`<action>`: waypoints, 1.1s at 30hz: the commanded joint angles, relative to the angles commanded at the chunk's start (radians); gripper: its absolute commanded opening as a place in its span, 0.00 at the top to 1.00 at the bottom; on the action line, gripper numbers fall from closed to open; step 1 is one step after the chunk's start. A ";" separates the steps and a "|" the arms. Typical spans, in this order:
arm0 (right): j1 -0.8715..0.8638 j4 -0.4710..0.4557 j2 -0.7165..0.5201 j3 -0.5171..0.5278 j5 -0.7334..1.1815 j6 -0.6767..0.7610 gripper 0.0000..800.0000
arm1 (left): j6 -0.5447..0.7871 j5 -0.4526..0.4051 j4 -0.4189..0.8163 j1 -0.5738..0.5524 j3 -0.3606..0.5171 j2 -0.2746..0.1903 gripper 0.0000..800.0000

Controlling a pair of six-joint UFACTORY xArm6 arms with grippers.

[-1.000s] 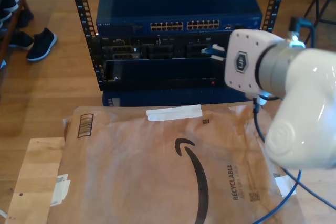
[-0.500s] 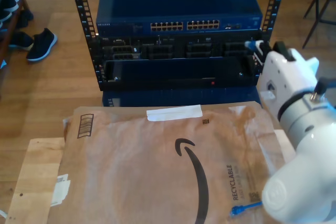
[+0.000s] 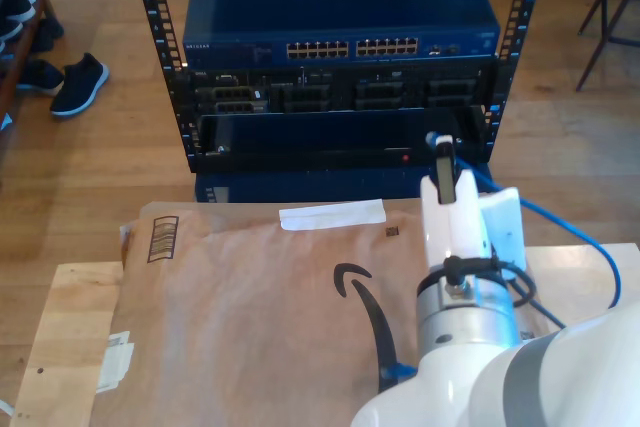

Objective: Grab the cable and plug it in

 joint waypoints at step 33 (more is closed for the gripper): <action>0.098 0.140 0.178 -0.253 -0.041 -0.149 1.00 | 0.207 -0.371 -0.009 0.178 0.245 -0.018 0.00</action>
